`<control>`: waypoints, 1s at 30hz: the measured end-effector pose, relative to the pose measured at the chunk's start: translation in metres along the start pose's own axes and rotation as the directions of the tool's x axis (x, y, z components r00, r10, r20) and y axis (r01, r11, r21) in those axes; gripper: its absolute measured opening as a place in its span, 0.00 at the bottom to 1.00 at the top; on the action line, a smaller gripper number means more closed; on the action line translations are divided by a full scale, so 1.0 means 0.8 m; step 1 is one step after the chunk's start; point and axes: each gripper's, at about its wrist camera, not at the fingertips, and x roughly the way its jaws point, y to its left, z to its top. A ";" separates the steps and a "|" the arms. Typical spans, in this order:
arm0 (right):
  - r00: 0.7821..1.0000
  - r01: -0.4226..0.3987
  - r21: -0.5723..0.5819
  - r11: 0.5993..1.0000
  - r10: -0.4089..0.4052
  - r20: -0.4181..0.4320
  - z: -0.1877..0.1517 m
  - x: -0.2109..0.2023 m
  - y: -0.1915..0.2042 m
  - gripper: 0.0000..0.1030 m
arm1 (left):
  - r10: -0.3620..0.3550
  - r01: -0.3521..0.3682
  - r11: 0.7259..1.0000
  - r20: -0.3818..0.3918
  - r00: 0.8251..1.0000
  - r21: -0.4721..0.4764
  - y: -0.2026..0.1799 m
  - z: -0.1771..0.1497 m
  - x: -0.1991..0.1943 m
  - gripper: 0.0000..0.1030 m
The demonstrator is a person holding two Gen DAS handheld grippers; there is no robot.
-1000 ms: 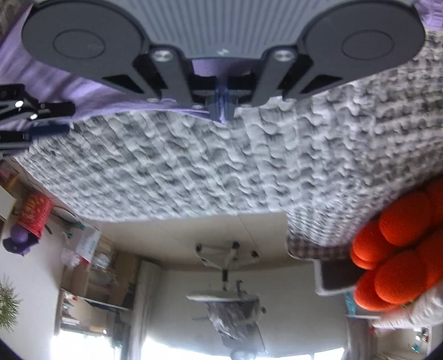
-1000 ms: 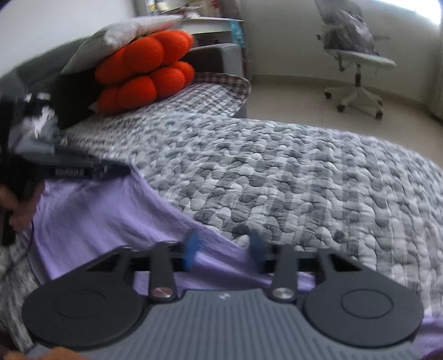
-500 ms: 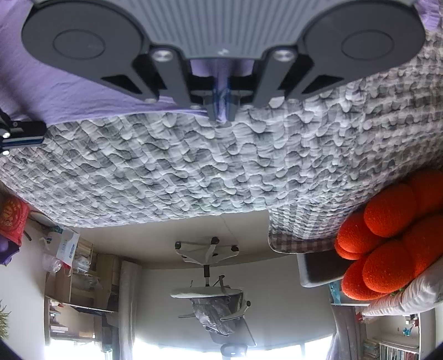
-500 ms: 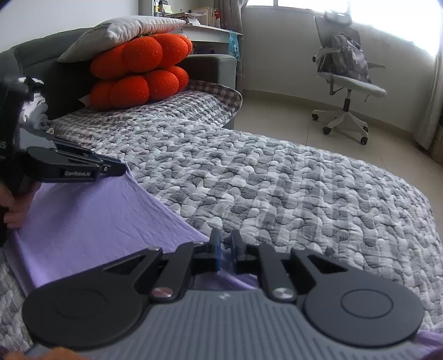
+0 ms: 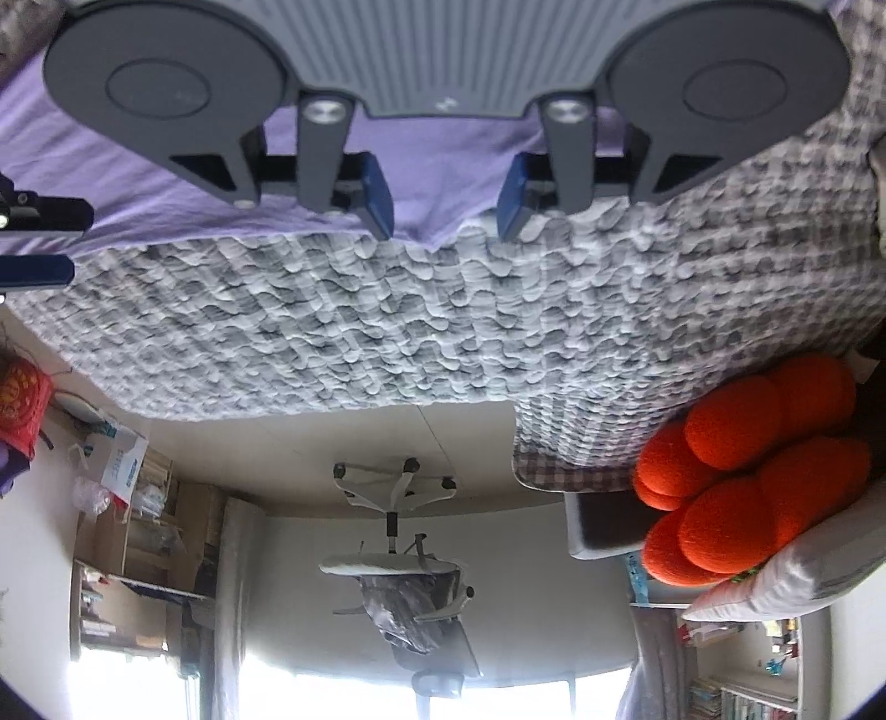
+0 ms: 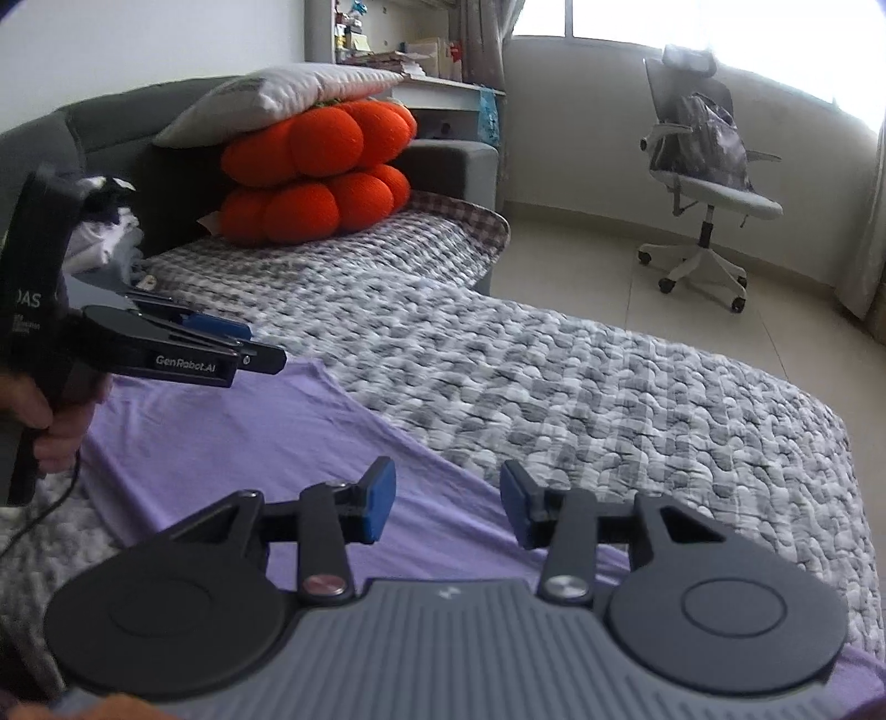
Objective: Fold clothes
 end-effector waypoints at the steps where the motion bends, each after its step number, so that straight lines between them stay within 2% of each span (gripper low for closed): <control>1: 1.000 -0.008 0.000 1.000 0.008 0.000 0.000 -0.004 0.004 0.45 | 0.001 -0.001 1.000 0.002 1.000 -0.010 0.003 -0.001 -0.008 0.44; 8: 0.999 -0.054 0.004 0.999 0.054 0.001 -0.002 -0.023 0.033 0.45 | 0.026 -0.027 0.998 -0.015 1.000 -0.065 0.025 -0.022 -0.060 0.51; 13: 0.996 -0.084 -0.005 0.996 0.084 -0.001 -0.002 -0.033 0.049 0.45 | 0.013 -0.017 0.994 -0.037 0.999 -0.109 0.043 -0.040 -0.089 0.51; 19: 0.984 -0.174 -0.031 0.984 0.173 -0.033 -0.007 -0.037 0.063 0.44 | -0.006 -0.003 0.990 -0.060 0.998 -0.139 0.063 -0.063 -0.110 0.50; 22: 0.980 -0.197 -0.055 0.979 0.194 -0.052 -0.011 -0.038 0.069 0.41 | -0.027 0.017 0.989 -0.067 0.997 -0.146 0.069 -0.076 -0.114 0.47; 30: 0.955 -0.286 -0.088 0.954 0.276 -0.110 -0.022 -0.033 0.079 0.39 | -0.108 0.092 0.985 -0.109 0.988 -0.146 0.063 -0.103 -0.104 0.29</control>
